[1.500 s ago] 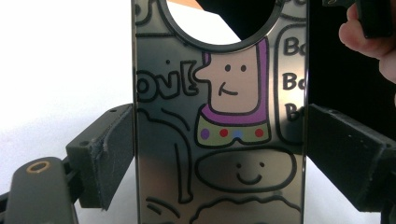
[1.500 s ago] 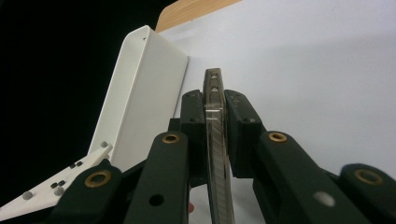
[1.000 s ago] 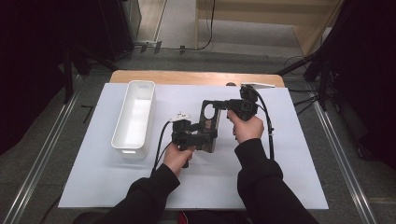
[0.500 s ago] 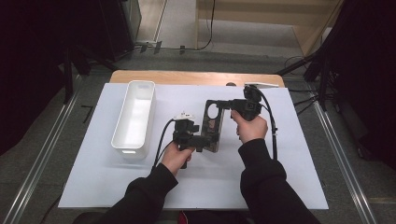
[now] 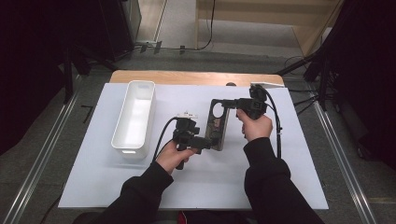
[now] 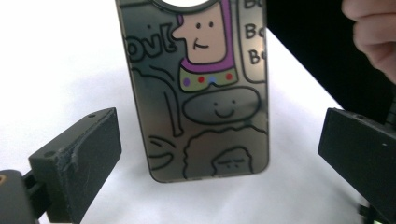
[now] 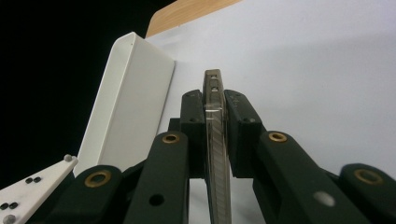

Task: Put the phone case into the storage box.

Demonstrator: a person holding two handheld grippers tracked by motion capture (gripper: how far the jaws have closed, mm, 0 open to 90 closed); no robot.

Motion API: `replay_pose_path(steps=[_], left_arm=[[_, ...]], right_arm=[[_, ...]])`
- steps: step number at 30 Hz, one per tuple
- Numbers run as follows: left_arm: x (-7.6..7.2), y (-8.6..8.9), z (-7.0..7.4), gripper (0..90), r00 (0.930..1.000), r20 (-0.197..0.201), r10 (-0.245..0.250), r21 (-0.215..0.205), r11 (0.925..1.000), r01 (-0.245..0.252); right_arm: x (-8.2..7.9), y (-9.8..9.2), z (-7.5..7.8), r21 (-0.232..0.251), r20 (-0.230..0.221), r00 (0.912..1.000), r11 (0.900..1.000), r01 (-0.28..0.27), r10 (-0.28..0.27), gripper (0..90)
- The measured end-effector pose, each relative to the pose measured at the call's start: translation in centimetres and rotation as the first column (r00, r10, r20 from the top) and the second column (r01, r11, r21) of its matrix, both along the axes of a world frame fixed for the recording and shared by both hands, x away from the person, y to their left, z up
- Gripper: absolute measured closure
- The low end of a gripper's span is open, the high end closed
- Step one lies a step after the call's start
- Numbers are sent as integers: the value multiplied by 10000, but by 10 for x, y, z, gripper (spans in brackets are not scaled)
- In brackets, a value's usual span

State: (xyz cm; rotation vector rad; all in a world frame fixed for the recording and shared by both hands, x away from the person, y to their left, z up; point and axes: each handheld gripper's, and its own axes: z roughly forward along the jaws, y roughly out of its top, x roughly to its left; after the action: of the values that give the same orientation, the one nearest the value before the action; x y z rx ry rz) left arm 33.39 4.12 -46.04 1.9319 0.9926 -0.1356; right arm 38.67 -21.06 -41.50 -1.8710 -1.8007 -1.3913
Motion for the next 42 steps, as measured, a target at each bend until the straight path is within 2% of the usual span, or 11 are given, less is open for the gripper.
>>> replay_pose_path(steps=[5,9,11,17,22,23,26,30,35,39,42], left_arm=[[3,7,4,0,9996,-138,-240,-46,9997,240],[6,9,8,0,9995,-238,-185,498,9986,197],[7,12,9,0,9996,-121,-237,447,9987,243],[9,17,13,0,9988,-102,-471,371,9982,475],[12,18,14,0,9983,-160,-553,657,9963,562],[12,18,14,9,9984,-155,-548,651,9963,557],[14,19,15,116,9993,-226,-283,820,9962,300],[16,21,15,123,9988,-330,-364,722,9966,387],[17,23,18,123,9989,-164,-436,906,9949,449],[19,26,21,124,9985,13,-552,697,9960,550],[20,28,22,126,9988,4,-499,658,9966,497]], right_arm=[[0,-2,0,61,35,9999,9999,-140,140,773],[-2,-4,-3,132,128,9993,9993,-348,346,773],[-4,-5,-3,247,139,9991,9988,-413,409,773],[-8,-7,-4,388,276,9978,9973,-617,606,773],[-11,-12,-6,638,303,9973,9955,-694,676,773],[-11,-12,-6,661,317,9971,9953,-713,693,773],[-12,-12,-7,696,356,9962,9942,-821,798,773],[-14,-11,-8,700,375,9948,9928,-968,943,773],[-18,-10,-9,623,490,9922,9911,-1176,1146,773],[-21,-11,-11,668,521,9901,9888,-1337,1304,773],[-23,-11,-13,750,593,9882,9865,-1454,1411,773]])
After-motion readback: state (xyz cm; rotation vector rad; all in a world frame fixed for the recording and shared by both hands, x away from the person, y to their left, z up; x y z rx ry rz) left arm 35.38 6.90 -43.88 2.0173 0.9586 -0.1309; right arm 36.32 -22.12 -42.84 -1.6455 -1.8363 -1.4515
